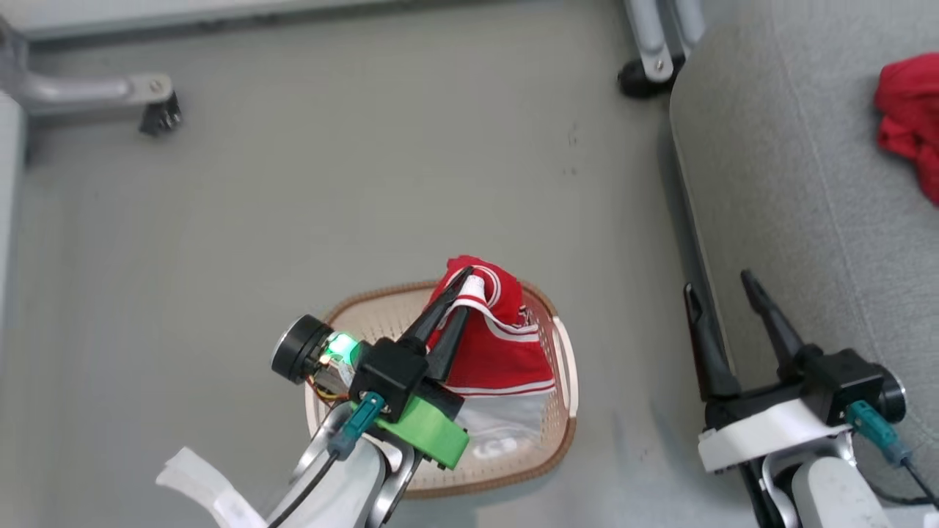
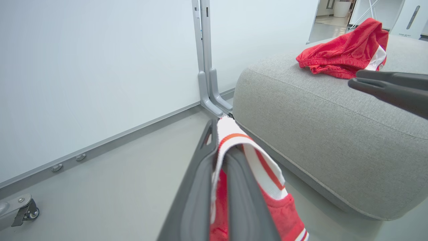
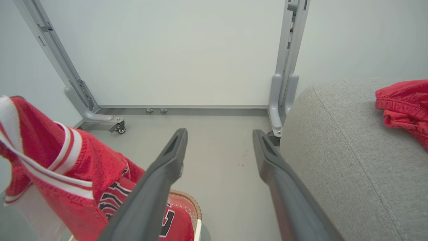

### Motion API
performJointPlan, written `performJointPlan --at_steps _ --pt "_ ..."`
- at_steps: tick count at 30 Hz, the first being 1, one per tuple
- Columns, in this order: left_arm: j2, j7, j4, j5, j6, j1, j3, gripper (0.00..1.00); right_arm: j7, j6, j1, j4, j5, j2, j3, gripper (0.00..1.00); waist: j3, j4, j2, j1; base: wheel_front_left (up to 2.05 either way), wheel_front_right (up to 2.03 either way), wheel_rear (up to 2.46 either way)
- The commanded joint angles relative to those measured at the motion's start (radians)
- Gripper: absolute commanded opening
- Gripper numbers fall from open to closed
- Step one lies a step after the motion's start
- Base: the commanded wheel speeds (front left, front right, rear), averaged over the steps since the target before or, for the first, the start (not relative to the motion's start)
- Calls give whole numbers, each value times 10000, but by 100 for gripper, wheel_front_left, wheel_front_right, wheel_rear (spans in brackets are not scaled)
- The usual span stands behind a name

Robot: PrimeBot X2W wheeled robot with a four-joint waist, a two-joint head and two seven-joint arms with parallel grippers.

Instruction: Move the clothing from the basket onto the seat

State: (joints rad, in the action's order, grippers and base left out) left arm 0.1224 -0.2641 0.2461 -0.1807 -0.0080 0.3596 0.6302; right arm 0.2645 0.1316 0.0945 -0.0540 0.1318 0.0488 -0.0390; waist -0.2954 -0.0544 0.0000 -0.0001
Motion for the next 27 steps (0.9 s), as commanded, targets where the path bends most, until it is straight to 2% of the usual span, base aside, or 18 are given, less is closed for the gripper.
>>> performJointPlan --at_steps 1,11,20,27 --pt "-81 -3 -178 119 -85 -332 -168 0 -1 -18 -307 -95 43 33 -71 100 1955 261 0 1 0 0 0" --pt "-494 -3 -1018 409 -364 -936 -1305 0 -1 -18 -1116 -433 386 31 -711 100 3066 130 0 1 0 0 0" --pt "-634 -3 -1245 458 -578 -729 -1792 0 -1 -18 -1366 -254 550 30 -1303 100 3211 62 0 1 0 0 0" --pt "-677 -3 -1307 438 -727 -550 -1772 0 -1 -18 -1273 263 915 30 -1736 100 3210 -23 0 1 0 0 0"
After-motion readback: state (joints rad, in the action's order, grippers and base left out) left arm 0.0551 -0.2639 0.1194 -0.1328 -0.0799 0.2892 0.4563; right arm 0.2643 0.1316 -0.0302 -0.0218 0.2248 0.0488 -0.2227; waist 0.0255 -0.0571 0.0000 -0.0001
